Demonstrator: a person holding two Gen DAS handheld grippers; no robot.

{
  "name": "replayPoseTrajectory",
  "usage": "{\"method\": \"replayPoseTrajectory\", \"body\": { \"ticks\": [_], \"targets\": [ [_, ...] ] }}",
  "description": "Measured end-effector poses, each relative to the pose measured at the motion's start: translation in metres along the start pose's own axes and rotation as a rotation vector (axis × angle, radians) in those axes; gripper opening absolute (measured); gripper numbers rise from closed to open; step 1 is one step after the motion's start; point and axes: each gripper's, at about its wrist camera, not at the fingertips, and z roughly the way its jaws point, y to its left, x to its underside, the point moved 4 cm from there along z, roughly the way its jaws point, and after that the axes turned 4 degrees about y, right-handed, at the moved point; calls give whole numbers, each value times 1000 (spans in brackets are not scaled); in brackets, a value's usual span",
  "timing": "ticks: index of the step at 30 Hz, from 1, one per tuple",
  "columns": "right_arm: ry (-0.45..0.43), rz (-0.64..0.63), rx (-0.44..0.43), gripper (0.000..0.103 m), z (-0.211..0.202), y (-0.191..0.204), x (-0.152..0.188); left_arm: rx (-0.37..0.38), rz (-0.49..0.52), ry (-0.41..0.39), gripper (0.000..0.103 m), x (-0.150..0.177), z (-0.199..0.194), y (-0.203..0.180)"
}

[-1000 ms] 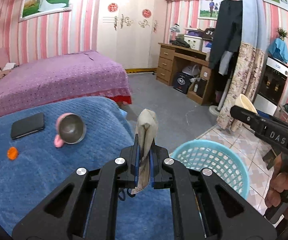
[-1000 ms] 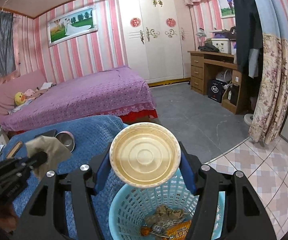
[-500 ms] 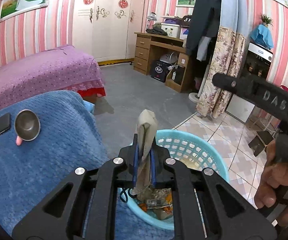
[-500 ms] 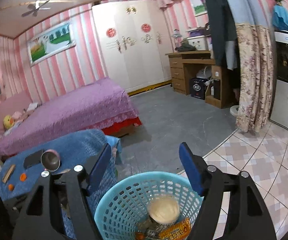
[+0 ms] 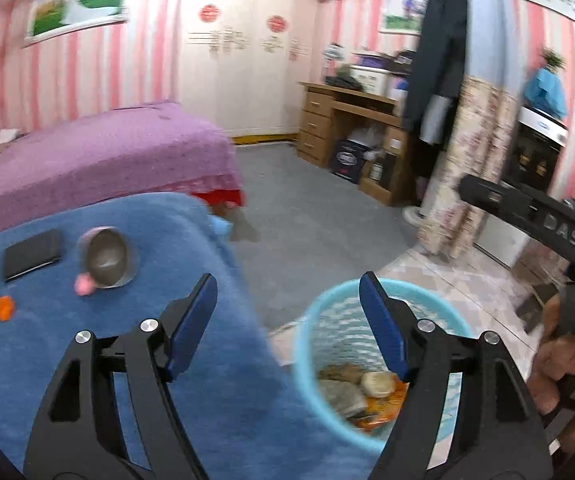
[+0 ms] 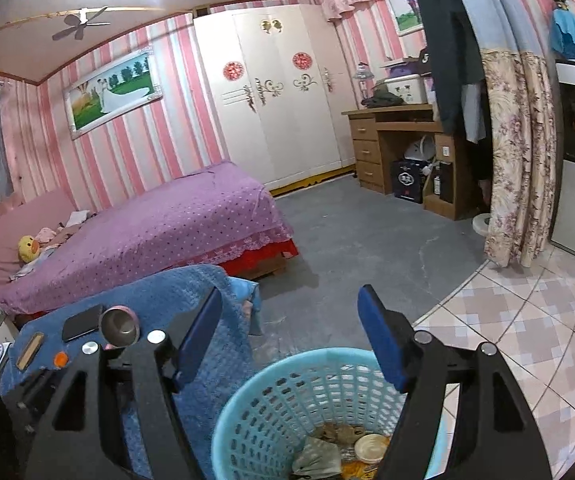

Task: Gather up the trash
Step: 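Open both tools to drop the tissue and lid into the wastebasket, then bring both open tools back over the orange and cap on the blanket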

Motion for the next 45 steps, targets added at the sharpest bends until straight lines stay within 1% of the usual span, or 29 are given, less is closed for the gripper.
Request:
{"method": "replayPoseTrajectory", "body": {
  "ticks": [2, 3, 5, 6, 10, 12, 14, 16, 20, 24, 28, 30, 32, 34, 36, 40, 45],
  "targets": [
    [12, -23, -16, 70, 3, 13, 5, -38, -16, -3, 71, 1, -9, 23],
    [20, -40, -25, 70, 5, 23, 7, -69, -25, -6, 71, 4, -17, 42],
    [27, -69, -42, 70, 6, 42, 11, -111, -36, -9, 71, 6, -26, 67],
    [30, -82, -52, 70, 6, 50, 13, -140, -54, -10, 71, 10, -35, 88],
    [41, -156, -109, 70, 9, 97, 24, -229, -102, -18, 72, 23, -58, 150],
    [47, -184, -124, 70, 11, 114, 30, -269, -133, -18, 72, 29, -67, 180],
    [36, -205, -146, 70, 11, 135, 36, -316, -164, -22, 72, 38, -78, 212],
    [31, -210, -175, 70, 11, 151, 40, -362, -192, -27, 72, 45, -84, 235],
    [47, -246, -205, 72, 16, 190, 55, -403, -268, -21, 72, 59, -95, 284],
    [77, -292, -238, 73, 26, 225, 73, -446, -299, -15, 72, 68, -100, 314],
    [104, -356, -267, 73, 35, 258, 92, -484, -330, 24, 72, 80, -96, 344],
    [140, -386, -266, 73, 45, 272, 105, -493, -344, 51, 72, 87, -91, 360],
    [168, -403, -265, 73, 57, 282, 111, -482, -396, 86, 72, 99, -84, 378],
    [189, -407, -273, 73, 68, 291, 116, -453, -425, 113, 72, 107, -74, 387],
    [205, -403, -282, 73, 80, 299, 120, -455, -412, 148, 72, 110, -61, 393],
    [249, -412, -310, 73, 102, 319, 129, -458, -409, 174, 72, 113, -45, 402],
    [310, -475, -334, 73, 128, 353, 147, -500, -421, 206, 72, 106, -29, 418]
  ]
}}
